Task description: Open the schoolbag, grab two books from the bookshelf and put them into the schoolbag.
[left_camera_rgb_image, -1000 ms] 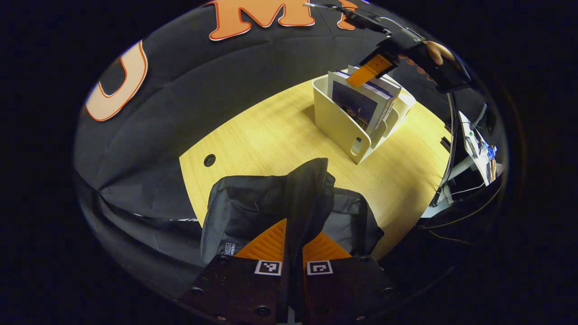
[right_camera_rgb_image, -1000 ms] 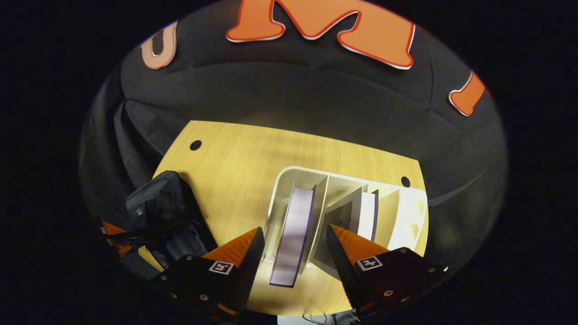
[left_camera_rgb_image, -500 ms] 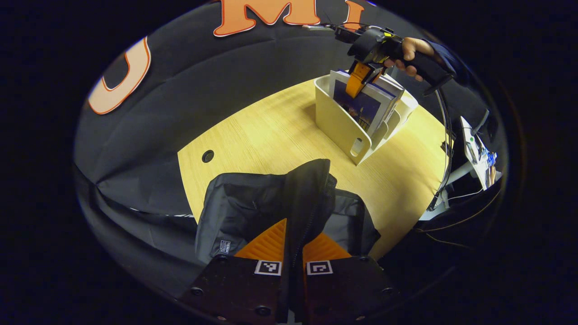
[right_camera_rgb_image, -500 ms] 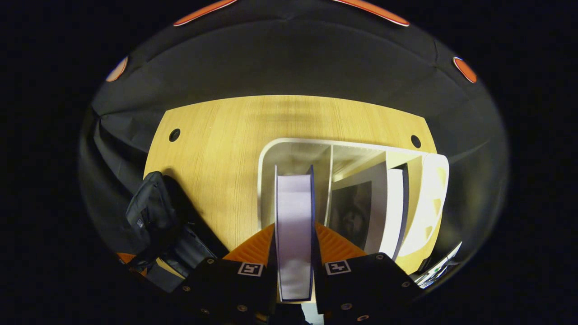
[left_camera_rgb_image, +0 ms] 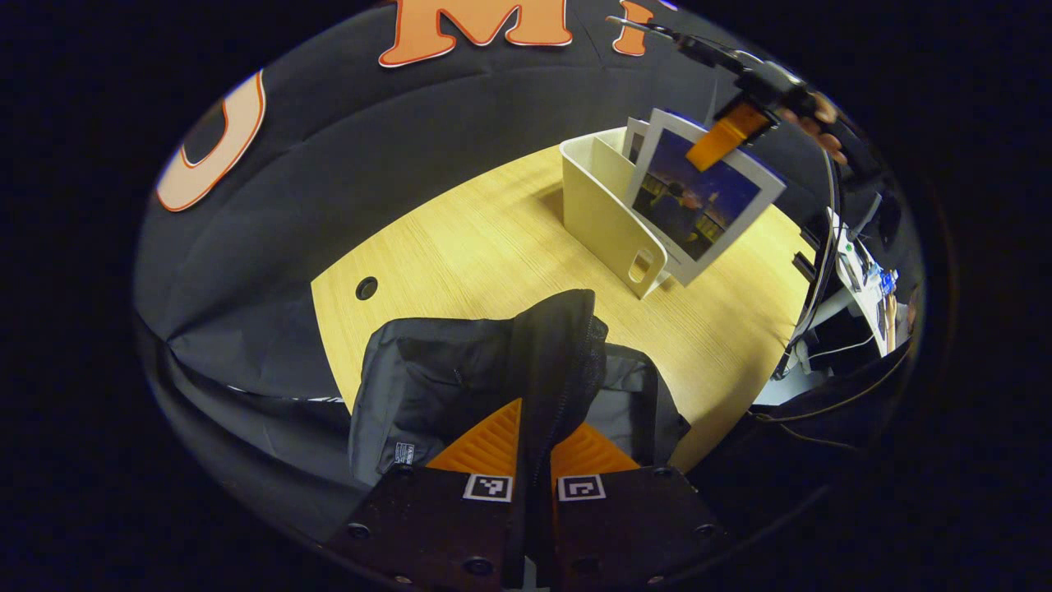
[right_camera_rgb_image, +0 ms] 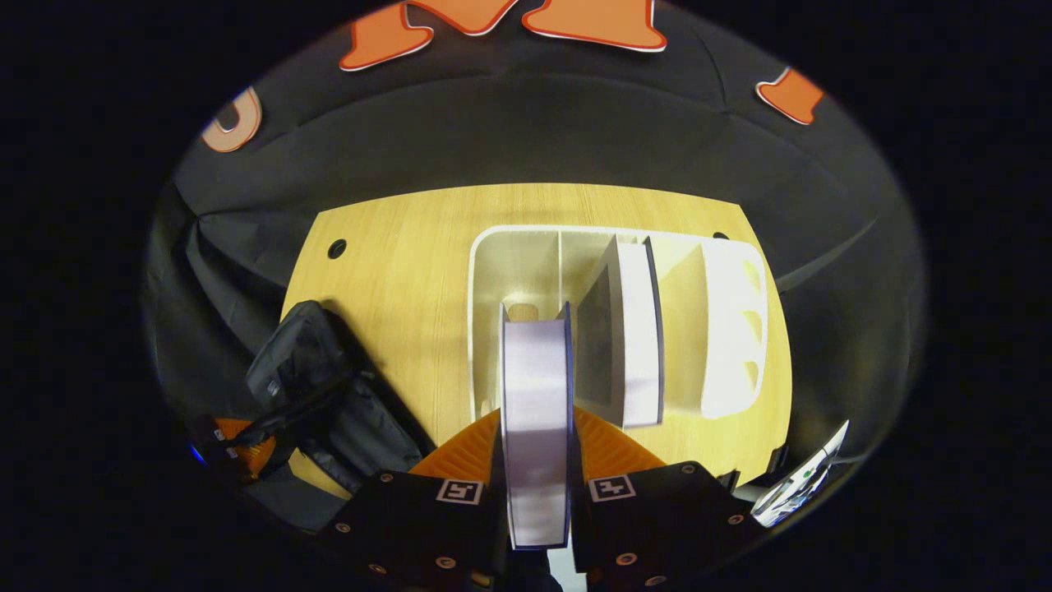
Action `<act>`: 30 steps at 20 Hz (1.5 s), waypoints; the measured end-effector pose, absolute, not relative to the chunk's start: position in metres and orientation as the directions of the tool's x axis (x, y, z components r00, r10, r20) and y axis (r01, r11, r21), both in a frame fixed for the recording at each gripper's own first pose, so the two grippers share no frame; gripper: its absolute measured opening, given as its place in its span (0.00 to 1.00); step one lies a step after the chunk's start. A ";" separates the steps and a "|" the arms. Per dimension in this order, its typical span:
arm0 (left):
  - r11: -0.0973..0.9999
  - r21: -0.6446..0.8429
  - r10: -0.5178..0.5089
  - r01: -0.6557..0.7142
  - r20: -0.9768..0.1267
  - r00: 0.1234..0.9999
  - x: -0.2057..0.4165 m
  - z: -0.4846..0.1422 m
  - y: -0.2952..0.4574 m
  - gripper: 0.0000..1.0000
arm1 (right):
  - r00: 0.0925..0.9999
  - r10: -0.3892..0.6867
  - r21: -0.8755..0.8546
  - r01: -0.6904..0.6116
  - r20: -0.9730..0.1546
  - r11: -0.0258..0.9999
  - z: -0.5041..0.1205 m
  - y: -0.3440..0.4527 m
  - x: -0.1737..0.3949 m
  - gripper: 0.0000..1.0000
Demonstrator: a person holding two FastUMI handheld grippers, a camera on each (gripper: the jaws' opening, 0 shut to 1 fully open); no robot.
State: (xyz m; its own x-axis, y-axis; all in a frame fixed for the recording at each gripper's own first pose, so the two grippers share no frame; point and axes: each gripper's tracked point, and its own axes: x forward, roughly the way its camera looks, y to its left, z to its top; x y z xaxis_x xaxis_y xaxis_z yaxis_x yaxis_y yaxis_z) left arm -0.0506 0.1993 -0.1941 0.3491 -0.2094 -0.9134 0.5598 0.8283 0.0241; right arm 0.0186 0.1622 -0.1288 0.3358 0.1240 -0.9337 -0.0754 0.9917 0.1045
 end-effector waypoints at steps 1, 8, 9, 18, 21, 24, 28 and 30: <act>0.825 0.022 -0.213 0.565 -0.913 0.348 -0.052 -0.195 0.199 0.06 | 0.335 0.130 0.111 -0.077 -0.933 0.991 -0.126 0.160 0.004 0.32; 0.818 0.001 -0.244 0.575 -0.905 0.348 -0.054 -0.197 0.198 0.06 | 0.367 0.183 0.206 0.024 -0.912 0.978 -0.111 0.150 -0.090 0.32; 0.819 -0.006 -0.250 0.574 -0.903 0.349 -0.055 -0.196 0.198 0.06 | 0.374 0.211 0.244 0.044 -0.903 0.969 -0.110 0.153 -0.100 0.32; 0.816 -0.017 -0.283 0.577 -0.884 0.373 -0.046 -0.176 0.201 0.05 | 0.466 0.502 0.613 0.114 -0.729 0.782 -0.098 0.210 -0.129 0.30; 0.830 -0.038 -0.294 0.556 -0.878 0.379 -0.043 -0.168 0.201 0.05 | 0.479 0.594 0.711 0.098 -0.647 0.696 -0.101 0.241 -0.126 0.29; 0.844 -0.042 -0.294 0.534 -0.870 0.396 -0.043 -0.160 0.201 0.05 | 0.478 0.663 0.790 0.117 -0.576 0.602 -0.113 0.275 -0.122 0.29; 0.861 -0.079 -0.322 0.502 -0.849 0.418 -0.045 -0.157 0.185 0.05 | 0.491 0.705 0.846 0.143 -0.512 0.514 -0.144 0.309 -0.105 0.29; 0.865 -0.112 -0.344 0.489 -0.842 0.417 -0.048 -0.157 0.174 0.05 | 0.490 0.719 0.862 0.162 -0.493 0.480 -0.160 0.328 -0.096 0.29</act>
State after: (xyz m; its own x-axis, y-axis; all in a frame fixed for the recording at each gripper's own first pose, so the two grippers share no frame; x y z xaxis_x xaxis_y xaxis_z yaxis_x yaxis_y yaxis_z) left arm -0.0483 0.1744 -0.1573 0.4167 -0.3437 -0.8415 0.4886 0.8654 -0.1115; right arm -0.0962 0.3280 -0.1604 0.4895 0.7193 -0.4929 0.1618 0.4805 0.8619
